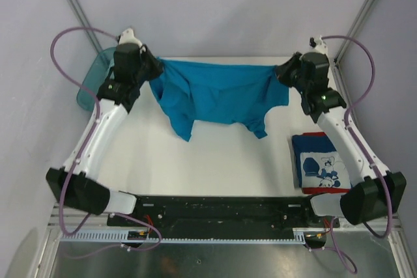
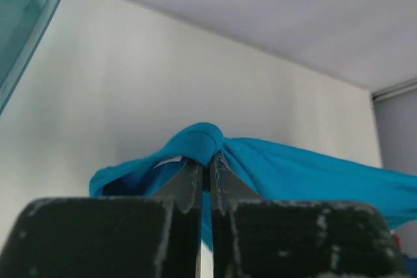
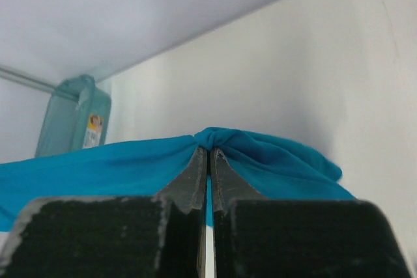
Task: Fold and stack the t-shirts
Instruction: Flatten out the tshirt
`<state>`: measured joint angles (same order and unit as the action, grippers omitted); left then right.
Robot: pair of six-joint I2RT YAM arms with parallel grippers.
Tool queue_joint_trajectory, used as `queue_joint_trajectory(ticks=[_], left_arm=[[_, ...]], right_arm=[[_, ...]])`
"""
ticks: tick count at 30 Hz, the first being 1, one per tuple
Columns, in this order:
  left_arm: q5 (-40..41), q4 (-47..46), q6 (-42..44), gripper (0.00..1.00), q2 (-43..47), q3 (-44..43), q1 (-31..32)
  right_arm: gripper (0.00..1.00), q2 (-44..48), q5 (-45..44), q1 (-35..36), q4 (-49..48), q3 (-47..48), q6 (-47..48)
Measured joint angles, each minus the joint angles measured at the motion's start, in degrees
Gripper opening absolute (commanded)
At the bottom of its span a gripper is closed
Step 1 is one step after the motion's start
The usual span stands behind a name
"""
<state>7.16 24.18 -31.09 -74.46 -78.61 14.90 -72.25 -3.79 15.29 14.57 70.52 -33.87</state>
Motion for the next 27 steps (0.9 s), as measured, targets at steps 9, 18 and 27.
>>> queue_joint_trajectory(ticks=[9,18,27], left_arm=[[-6.25,-2.36,-1.97,0.00,-9.33,-24.26,-3.23],[-15.54,-2.08,-3.48,0.00,1.22,-23.17,-12.24],[-24.94,-3.15,-2.73,0.64,-21.88,-18.14,-15.74]], right_arm=[[0.00,-4.39,-1.88,-0.98,1.70,22.58,2.43],[0.00,9.86,-0.90,2.08,5.99,20.33,1.40],[0.09,-15.02,2.67,5.57,6.84,13.68,-0.44]])
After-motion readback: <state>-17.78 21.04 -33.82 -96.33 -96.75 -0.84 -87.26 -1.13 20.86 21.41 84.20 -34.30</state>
